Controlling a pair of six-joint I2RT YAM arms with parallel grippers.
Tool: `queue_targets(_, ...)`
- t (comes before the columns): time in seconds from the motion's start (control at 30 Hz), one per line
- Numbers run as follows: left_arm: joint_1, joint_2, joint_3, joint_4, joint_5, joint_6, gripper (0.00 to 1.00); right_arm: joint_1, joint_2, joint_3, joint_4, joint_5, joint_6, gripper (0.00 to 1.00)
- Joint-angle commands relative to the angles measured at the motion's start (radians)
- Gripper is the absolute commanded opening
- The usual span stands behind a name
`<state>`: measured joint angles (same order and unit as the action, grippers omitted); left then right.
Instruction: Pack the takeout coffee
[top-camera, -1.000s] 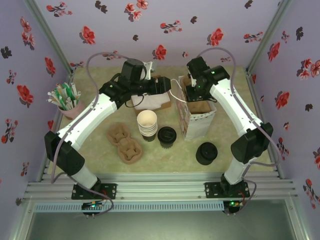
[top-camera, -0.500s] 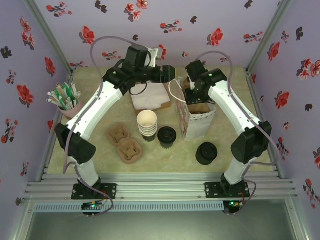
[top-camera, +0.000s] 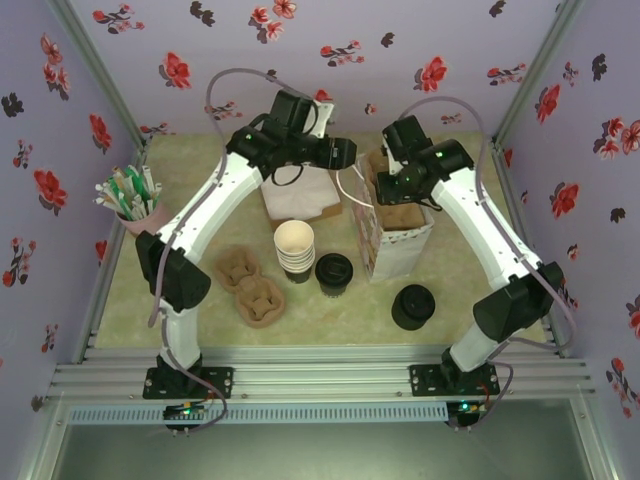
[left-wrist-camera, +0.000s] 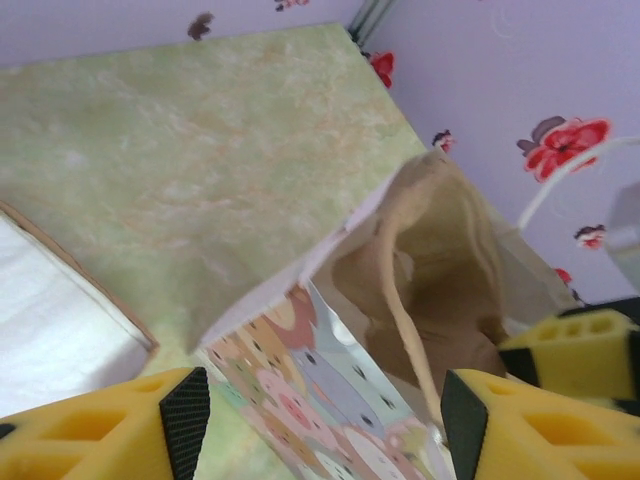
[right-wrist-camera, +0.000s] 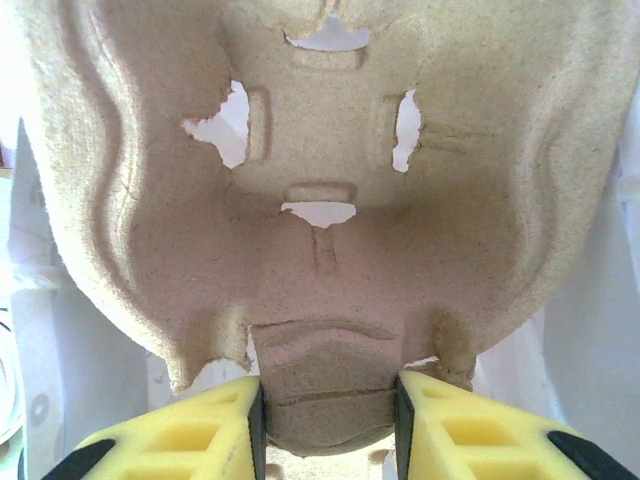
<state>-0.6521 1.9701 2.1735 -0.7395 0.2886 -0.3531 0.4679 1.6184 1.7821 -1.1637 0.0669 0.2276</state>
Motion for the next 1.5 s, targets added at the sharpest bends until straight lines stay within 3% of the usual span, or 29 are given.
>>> queue_targets(0.0, -0.013, 0.048, 0.099, -0.093, -0.091, 0.131, 0.65, 0.006, -0.025, -0.001, 0.003, -0.014, -0.014, 0.36)
queue_targets(0.53, -0.039, 0.218, 0.300, -0.173, -0.025, 0.354, 0.70, 0.002, -0.009, 0.001, -0.036, 0.028, 0.031, 0.36)
queue_targets(1.47, 0.003, 0.300, 0.344, -0.161, -0.071, 0.245, 0.66, -0.005, -0.009, -0.063, -0.029, -0.001, 0.037, 0.36)
